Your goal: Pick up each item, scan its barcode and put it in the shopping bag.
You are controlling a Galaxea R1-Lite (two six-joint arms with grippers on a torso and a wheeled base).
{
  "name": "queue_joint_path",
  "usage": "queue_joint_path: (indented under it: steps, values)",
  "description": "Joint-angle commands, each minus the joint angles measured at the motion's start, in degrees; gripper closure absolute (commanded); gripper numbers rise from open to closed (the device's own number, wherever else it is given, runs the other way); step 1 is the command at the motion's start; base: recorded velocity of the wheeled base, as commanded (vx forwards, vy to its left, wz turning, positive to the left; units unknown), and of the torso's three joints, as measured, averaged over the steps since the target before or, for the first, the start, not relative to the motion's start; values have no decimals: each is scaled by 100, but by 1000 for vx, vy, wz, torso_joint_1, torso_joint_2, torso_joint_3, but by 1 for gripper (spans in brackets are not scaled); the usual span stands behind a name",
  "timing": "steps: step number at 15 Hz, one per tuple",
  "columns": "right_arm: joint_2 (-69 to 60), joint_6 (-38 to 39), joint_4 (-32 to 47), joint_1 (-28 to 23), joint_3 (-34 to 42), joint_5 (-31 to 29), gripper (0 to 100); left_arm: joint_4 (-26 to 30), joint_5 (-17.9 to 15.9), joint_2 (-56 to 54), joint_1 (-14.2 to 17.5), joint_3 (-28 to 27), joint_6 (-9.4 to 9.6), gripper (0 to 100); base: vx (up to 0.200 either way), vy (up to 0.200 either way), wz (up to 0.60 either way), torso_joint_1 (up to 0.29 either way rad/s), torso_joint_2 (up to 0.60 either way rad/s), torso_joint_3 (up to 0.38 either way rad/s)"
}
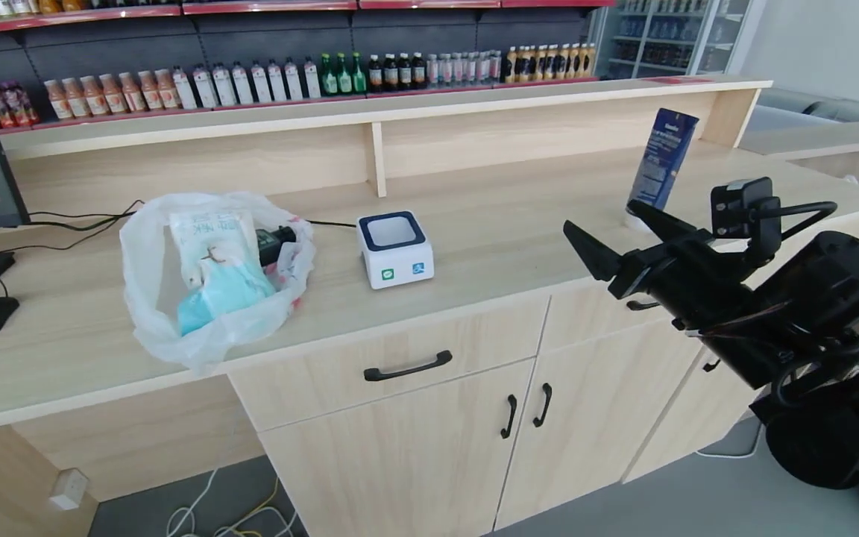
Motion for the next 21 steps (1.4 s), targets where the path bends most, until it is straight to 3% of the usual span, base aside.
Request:
queue_joint_path:
  steps: [1,6,21]
  values:
    - [-14,-4,-6,-6,36,6,0,-1,-1,-2,1,0,-2,0,0,-200,600,2,-2,-2]
    - [-58,-4,-6,-401,71,6,0,-10,7,-2,1,0,-28,0,0,-200,120,3,2,3]
    - [-260,-22,-6,-428,765,6,0,-19,-1,-2,1,0,-19,0,0,-200,0,3,2,3]
